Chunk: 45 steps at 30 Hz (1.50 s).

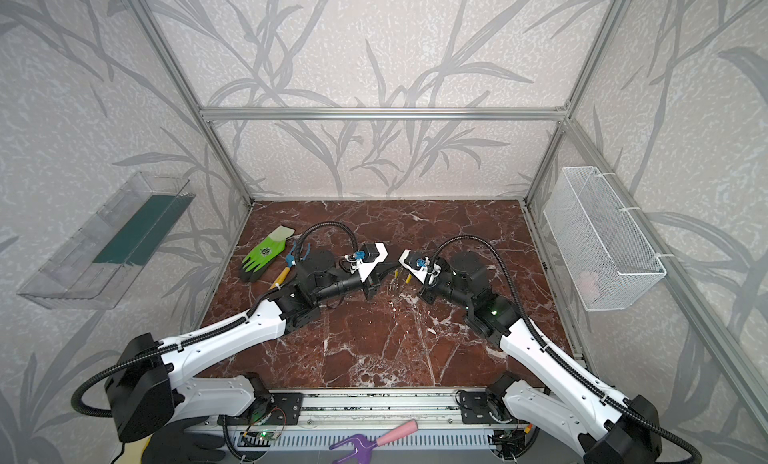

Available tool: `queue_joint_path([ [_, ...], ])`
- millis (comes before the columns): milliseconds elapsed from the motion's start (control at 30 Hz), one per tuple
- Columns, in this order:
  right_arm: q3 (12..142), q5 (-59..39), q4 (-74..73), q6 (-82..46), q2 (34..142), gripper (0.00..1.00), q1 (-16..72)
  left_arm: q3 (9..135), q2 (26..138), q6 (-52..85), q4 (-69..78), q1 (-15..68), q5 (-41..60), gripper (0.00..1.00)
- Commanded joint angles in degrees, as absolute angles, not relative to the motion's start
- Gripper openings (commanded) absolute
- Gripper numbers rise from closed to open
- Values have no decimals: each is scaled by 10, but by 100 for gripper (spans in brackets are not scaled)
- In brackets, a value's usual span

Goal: Put the keys on the keyring

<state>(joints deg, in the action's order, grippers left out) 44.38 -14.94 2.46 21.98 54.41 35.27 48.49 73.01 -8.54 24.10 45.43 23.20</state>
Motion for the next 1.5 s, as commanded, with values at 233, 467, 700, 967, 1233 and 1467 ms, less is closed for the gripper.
queue_joint_path([
  [233,460,-116,17,199,549,0,355,474,731,-58,264,448,333,0],
  [467,459,-122,19,204,544,0,356,472,721,-72,247,449,258,0],
  [700,460,-134,20,203,545,0,355,476,728,-69,253,449,222,0],
  [967,464,-142,18,199,553,0,355,486,740,-65,258,449,231,0],
  [1233,466,-143,16,197,561,0,355,489,745,-58,269,450,237,0],
  [1467,465,-146,14,194,563,0,356,492,754,-52,274,451,239,0],
])
